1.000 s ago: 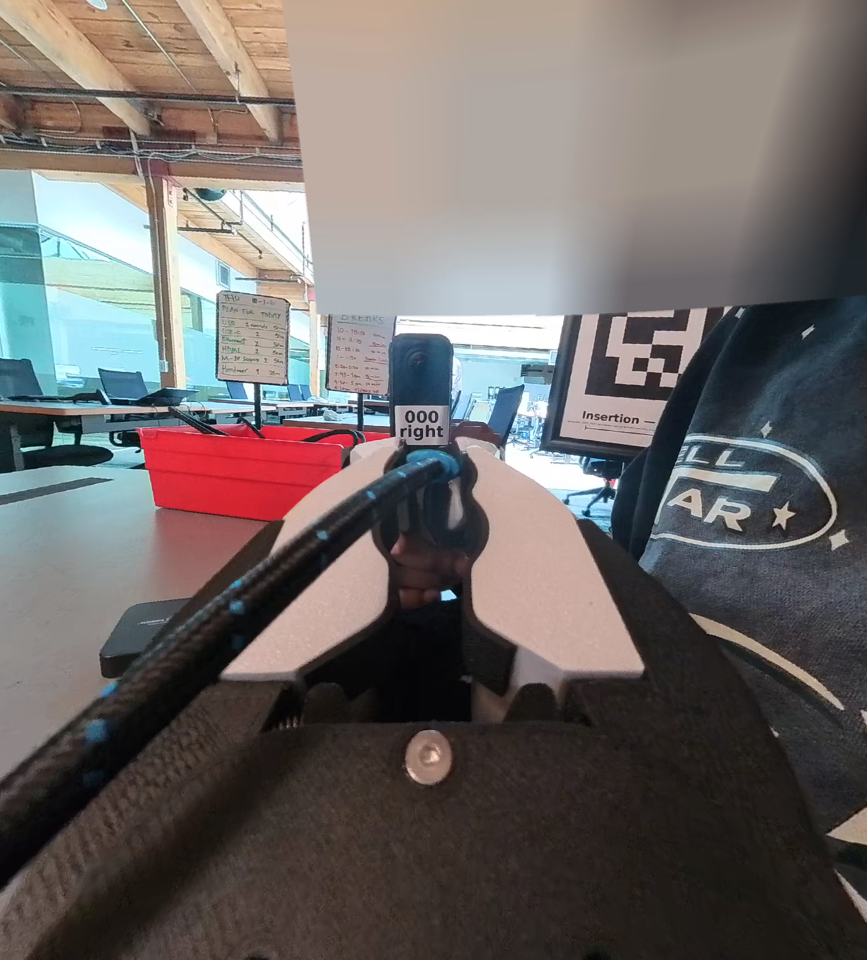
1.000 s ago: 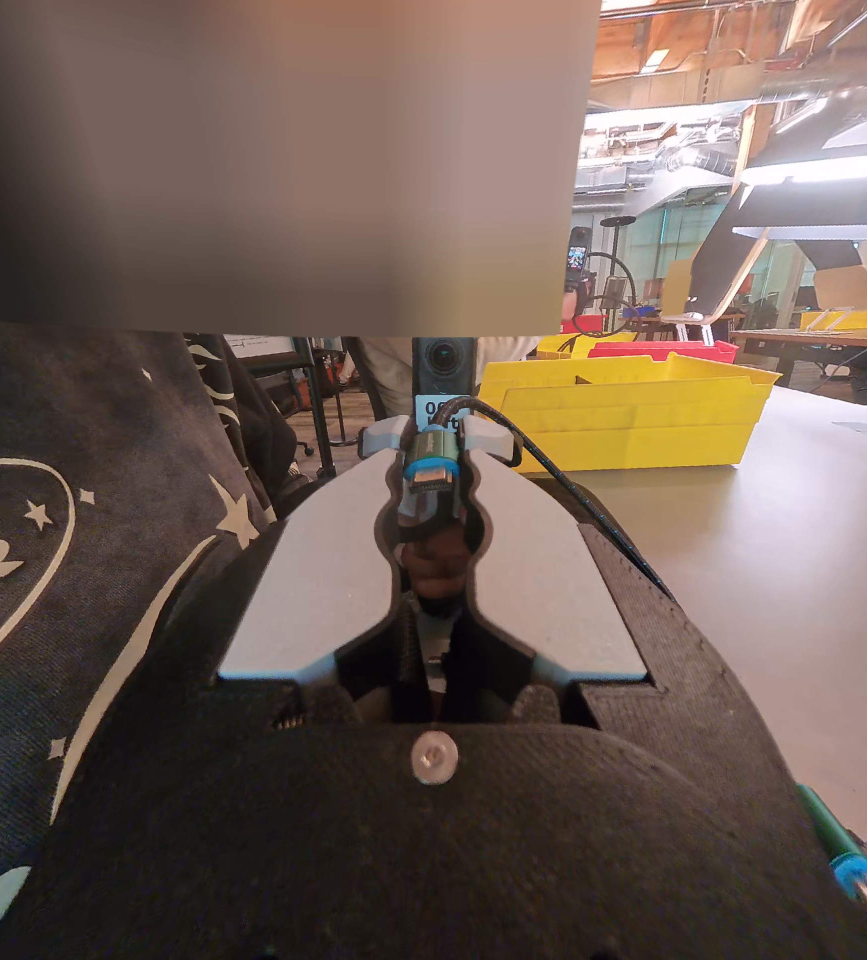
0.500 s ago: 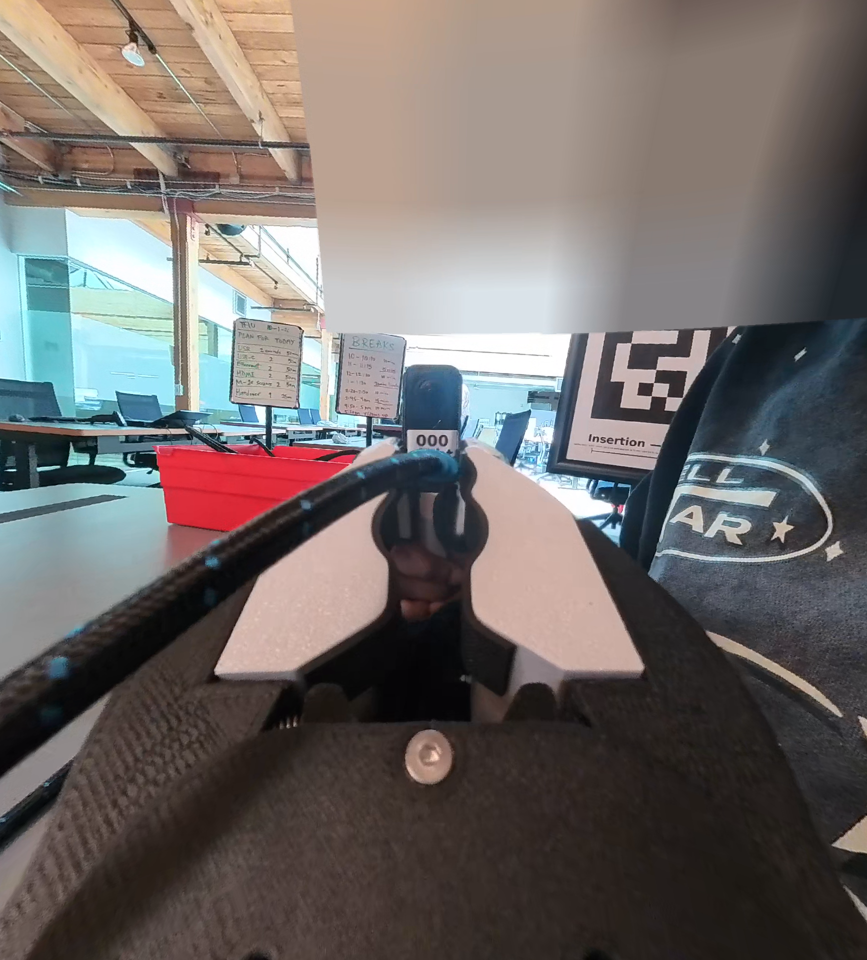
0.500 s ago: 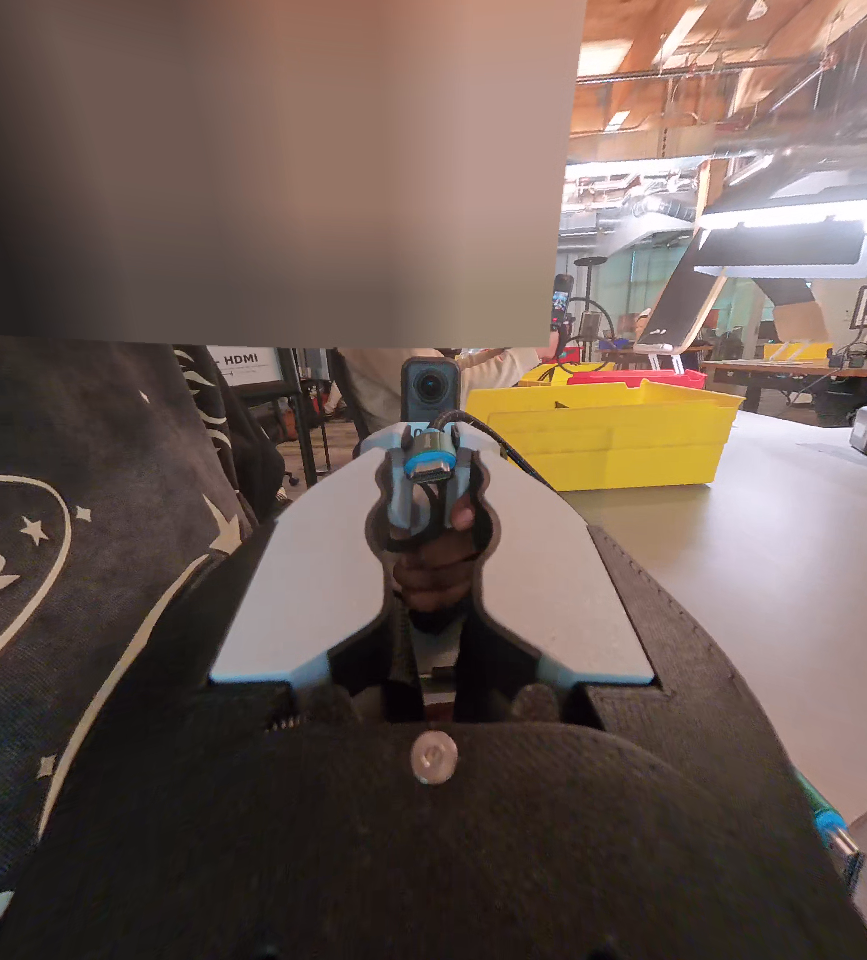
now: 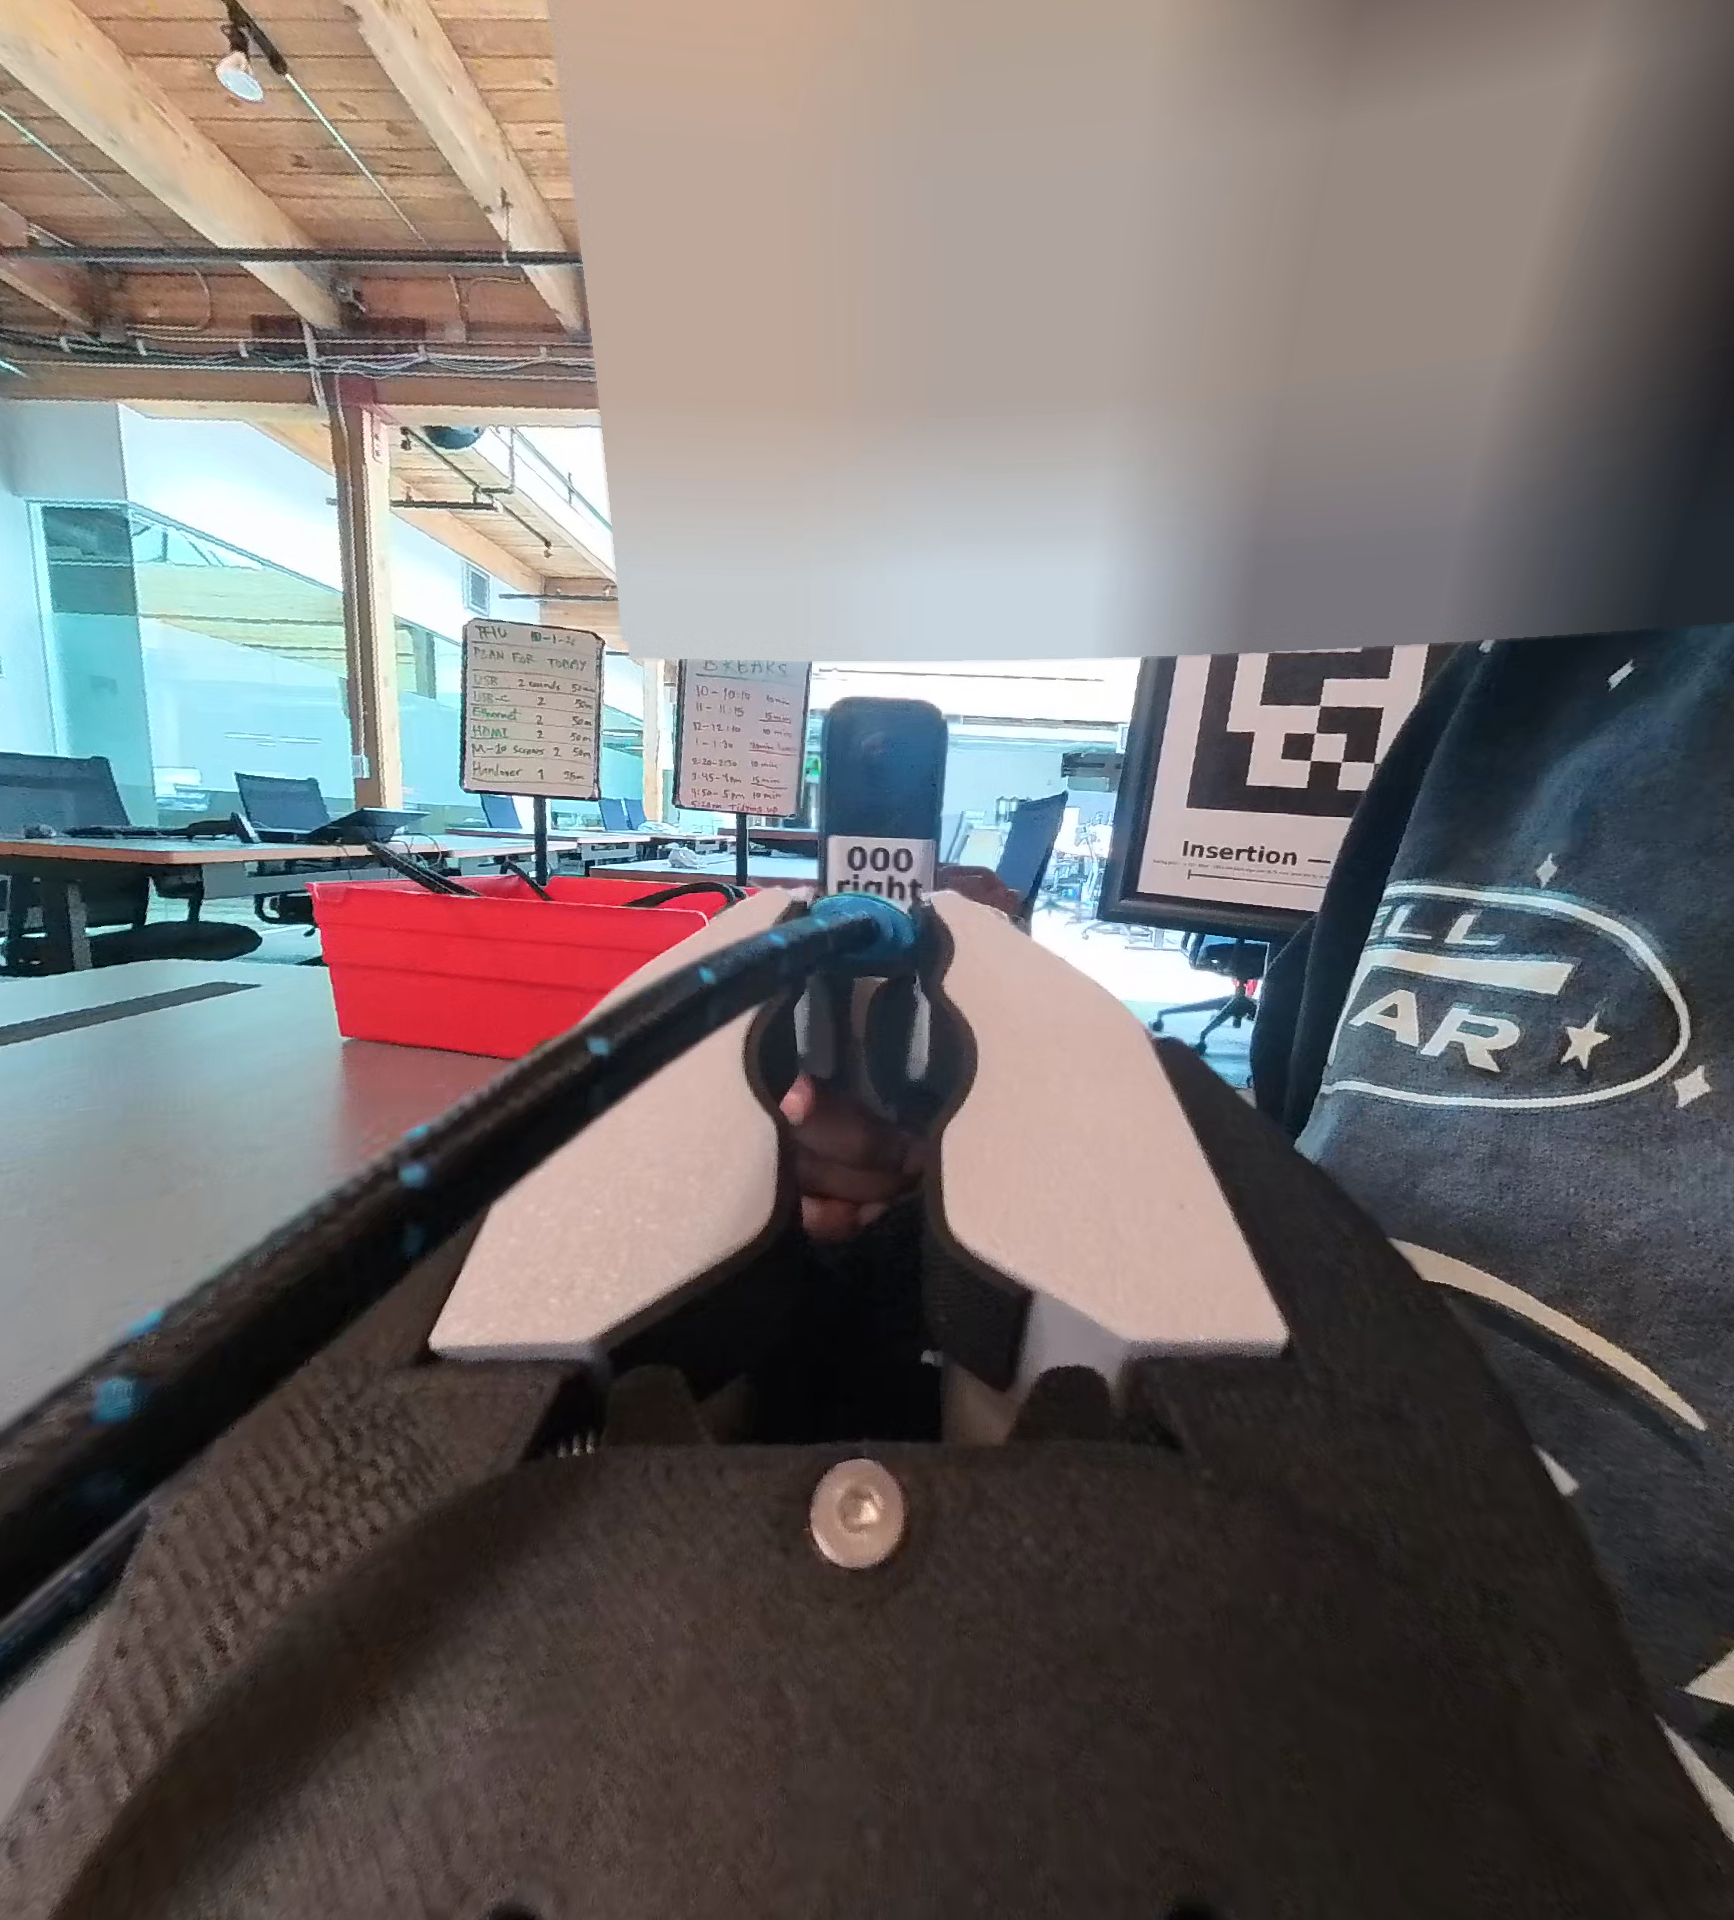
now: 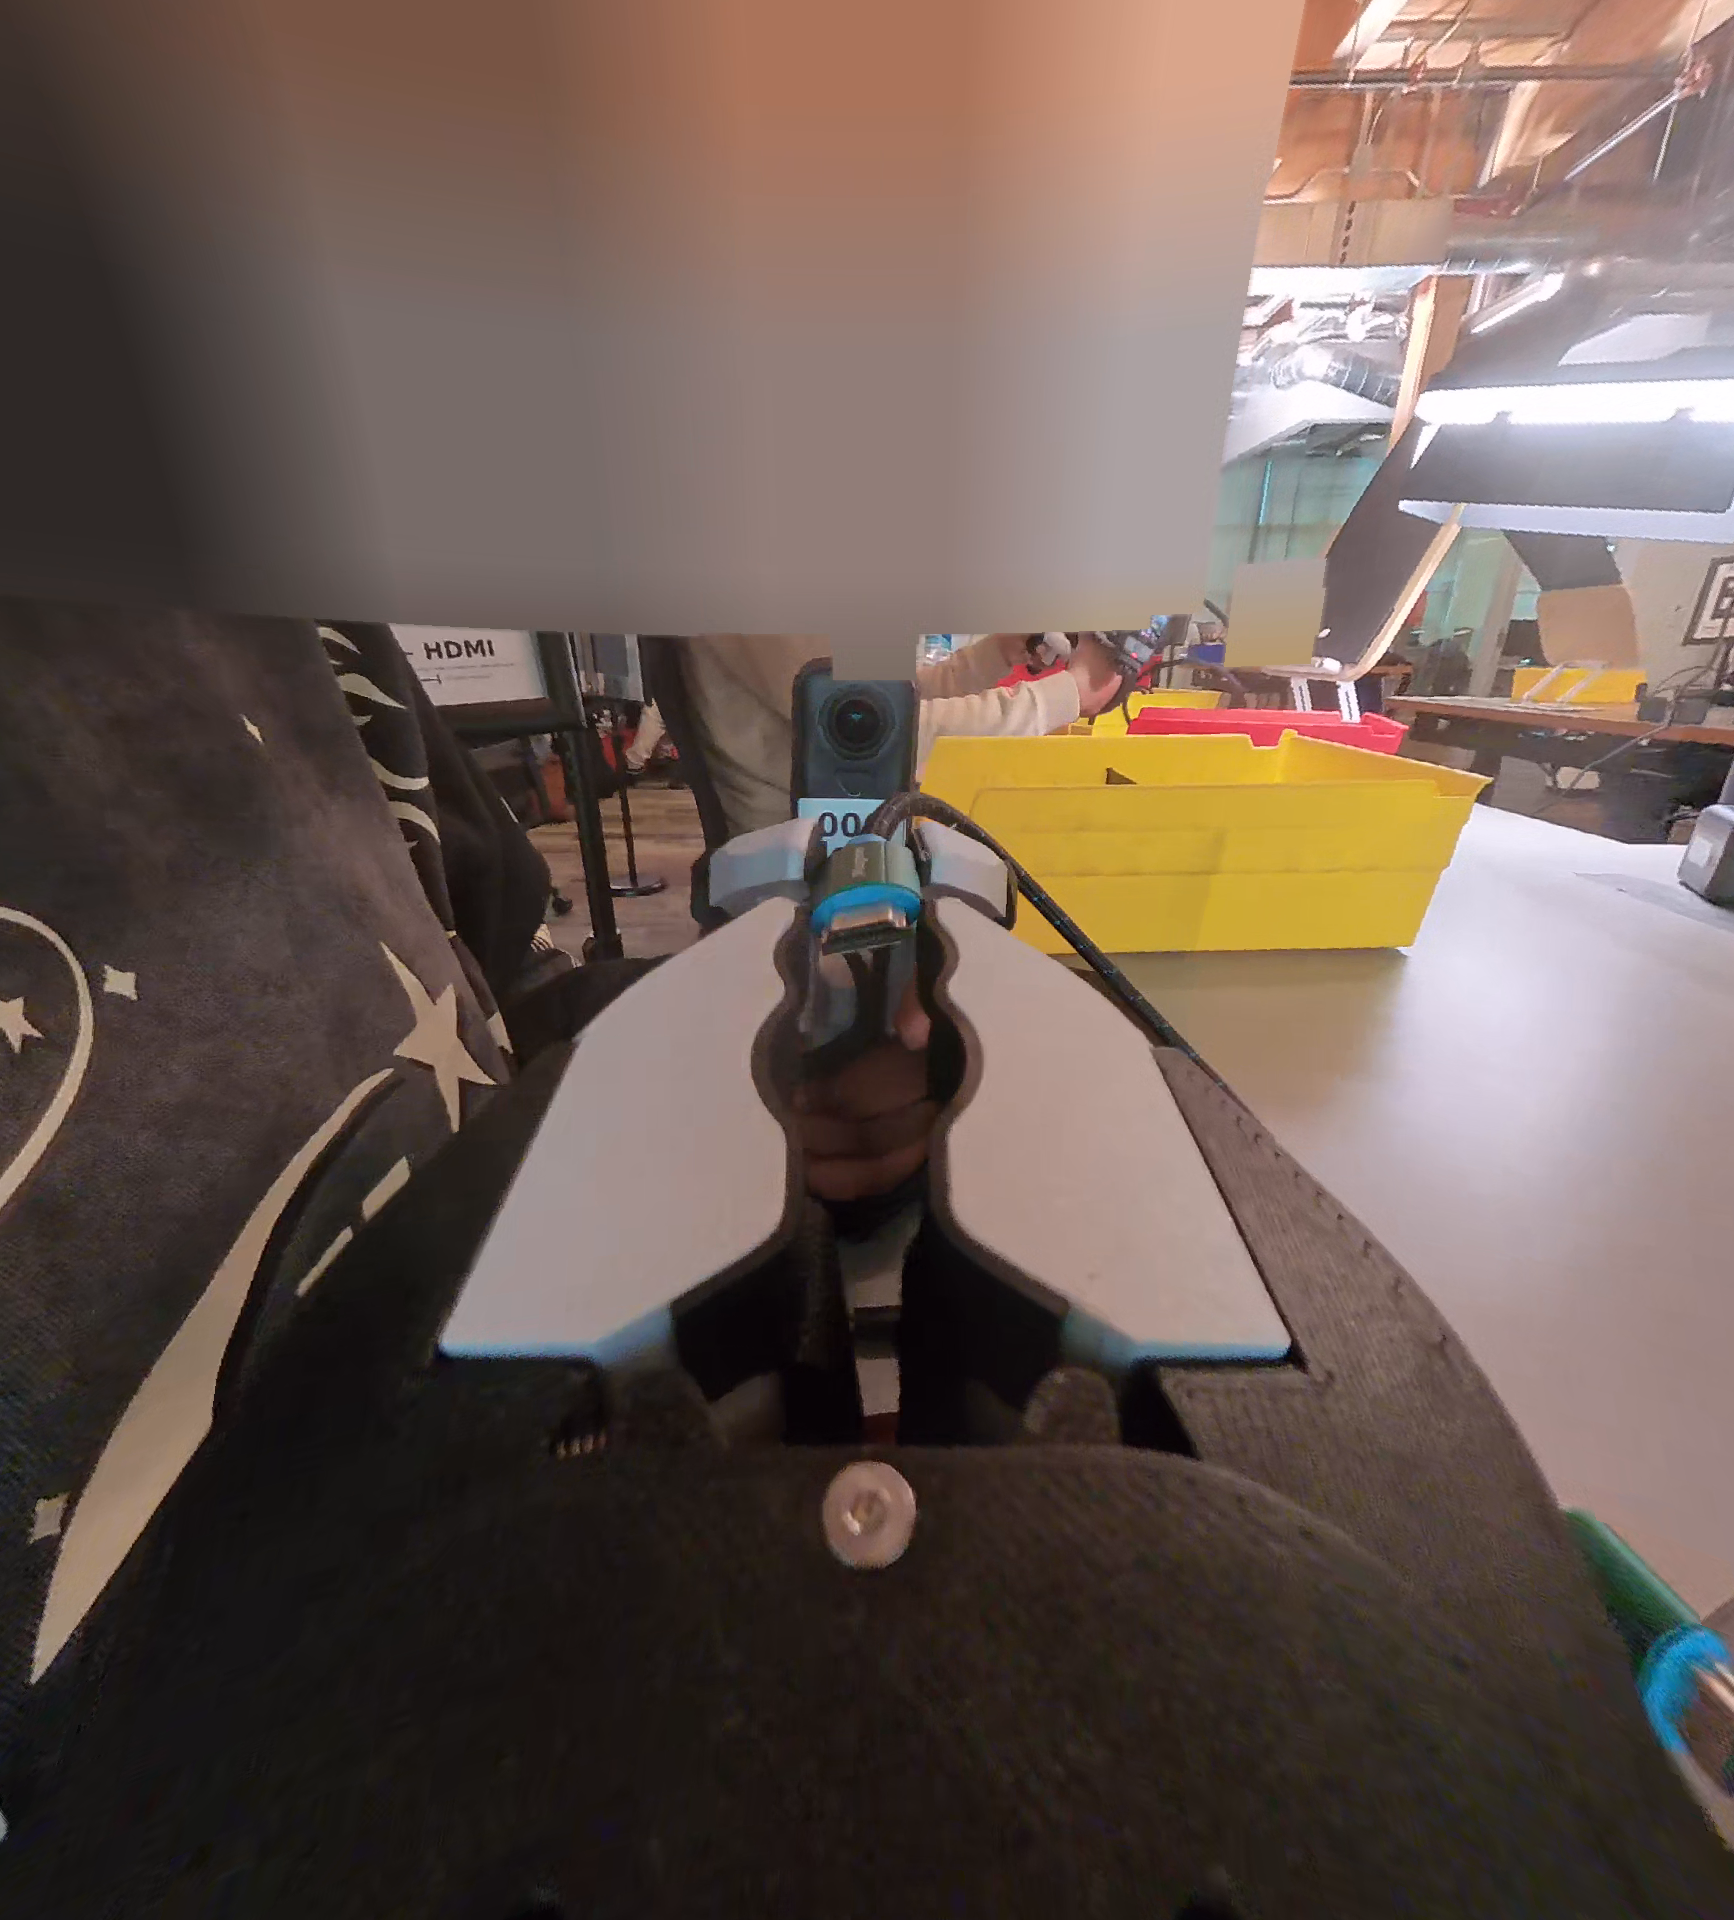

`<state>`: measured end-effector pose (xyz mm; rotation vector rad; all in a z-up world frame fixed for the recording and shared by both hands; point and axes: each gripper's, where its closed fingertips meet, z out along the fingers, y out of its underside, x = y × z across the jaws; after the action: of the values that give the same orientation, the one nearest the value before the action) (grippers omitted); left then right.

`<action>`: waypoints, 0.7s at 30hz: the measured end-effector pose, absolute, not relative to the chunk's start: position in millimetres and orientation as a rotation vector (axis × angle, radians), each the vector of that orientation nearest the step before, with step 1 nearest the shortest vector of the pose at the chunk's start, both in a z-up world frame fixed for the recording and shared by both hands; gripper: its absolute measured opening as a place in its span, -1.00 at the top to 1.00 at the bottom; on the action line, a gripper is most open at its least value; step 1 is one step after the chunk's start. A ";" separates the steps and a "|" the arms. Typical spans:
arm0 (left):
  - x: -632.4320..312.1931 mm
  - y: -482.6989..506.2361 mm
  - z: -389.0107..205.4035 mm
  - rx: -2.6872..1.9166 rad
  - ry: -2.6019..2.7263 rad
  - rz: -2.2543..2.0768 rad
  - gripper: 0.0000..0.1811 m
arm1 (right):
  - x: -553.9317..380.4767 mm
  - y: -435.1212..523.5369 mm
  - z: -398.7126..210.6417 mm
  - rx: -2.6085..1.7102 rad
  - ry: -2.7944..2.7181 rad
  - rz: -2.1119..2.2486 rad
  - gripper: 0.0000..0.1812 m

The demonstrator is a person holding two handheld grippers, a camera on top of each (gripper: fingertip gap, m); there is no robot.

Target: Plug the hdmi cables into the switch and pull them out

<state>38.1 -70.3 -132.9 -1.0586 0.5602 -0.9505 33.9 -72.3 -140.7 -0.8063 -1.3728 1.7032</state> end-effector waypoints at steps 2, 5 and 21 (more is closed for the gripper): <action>38.1 -70.3 -132.9 -1.059 0.560 -0.949 0.78 | 34.2 -72.5 -140.7 -0.809 -1.378 1.719 0.78; 38.3 -70.8 -132.8 -1.057 0.561 -0.945 0.74 | 33.5 -74.2 -142.4 -0.815 -1.399 1.724 0.79; 38.2 -71.2 -133.0 -1.055 0.561 -0.903 0.74 | 34.6 -72.5 -141.6 -0.846 -1.400 1.832 0.83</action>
<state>38.2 -71.2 -133.0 -1.0547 0.5614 -0.9027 34.6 -72.5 -141.6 -0.8465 -1.3995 1.8324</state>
